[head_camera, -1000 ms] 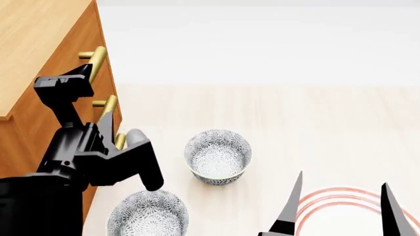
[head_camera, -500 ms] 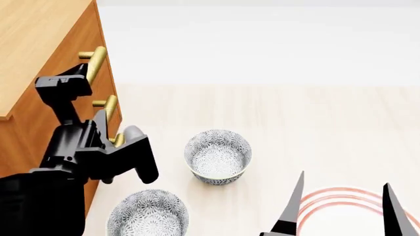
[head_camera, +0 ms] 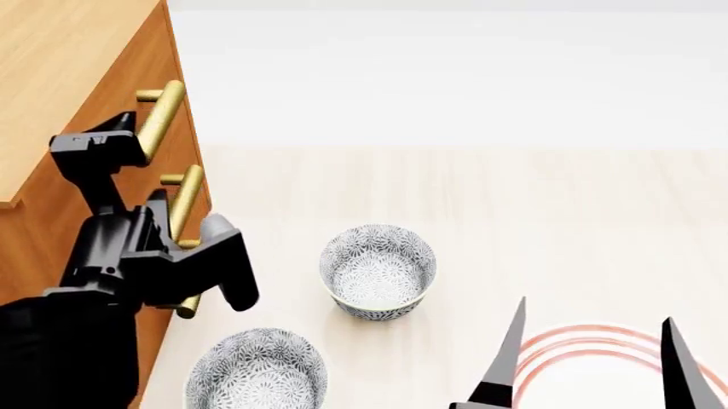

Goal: Open the top drawer of the cabinet.

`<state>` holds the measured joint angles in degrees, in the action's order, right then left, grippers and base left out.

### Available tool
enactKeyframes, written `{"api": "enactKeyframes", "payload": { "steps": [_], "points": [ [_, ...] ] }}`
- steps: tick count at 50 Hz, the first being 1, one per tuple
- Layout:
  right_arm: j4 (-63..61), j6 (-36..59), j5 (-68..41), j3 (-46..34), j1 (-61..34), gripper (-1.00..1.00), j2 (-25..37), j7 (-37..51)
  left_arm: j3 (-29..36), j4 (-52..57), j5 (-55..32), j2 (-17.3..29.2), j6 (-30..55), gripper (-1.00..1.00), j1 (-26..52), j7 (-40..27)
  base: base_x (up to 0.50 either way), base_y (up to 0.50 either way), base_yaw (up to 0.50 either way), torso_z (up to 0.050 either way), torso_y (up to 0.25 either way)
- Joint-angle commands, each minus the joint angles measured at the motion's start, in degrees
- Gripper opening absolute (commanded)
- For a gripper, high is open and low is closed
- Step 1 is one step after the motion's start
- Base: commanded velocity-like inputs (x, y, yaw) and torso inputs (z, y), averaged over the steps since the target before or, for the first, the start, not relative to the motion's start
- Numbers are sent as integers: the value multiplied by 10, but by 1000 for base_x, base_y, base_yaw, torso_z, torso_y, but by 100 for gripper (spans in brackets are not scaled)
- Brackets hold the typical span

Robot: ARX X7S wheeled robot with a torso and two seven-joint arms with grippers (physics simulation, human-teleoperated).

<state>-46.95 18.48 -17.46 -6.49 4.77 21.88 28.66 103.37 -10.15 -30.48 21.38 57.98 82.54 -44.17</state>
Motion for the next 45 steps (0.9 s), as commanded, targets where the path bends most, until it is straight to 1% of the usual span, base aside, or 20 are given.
{"api": "enactKeyframes", "payload": {
  "steps": [1, 10, 23, 45],
  "points": [
    [0, 1, 0, -3, -1, 100, 2, 2, 9, -29, 15, -5, -9, 100, -3, 3, 0, 0, 0, 0, 0],
    [5, -3, 0, -5, -2, 100, 1, 3, 14, -83, 29, -17, -44, 100, -15, 15, 0, 0, 0, 0, 0],
    [8, -8, -2, -5, 0, 100, 5, 3, 15, -140, 35, -34, -73, 100, -28, 34, 0, 0, 0, 0, 0],
    [6, -7, -6, -5, -2, 100, 8, 8, 12, -167, 38, -37, -79, 100, -24, 51, 0, 0, 0, 0, 0]
  ]
}}
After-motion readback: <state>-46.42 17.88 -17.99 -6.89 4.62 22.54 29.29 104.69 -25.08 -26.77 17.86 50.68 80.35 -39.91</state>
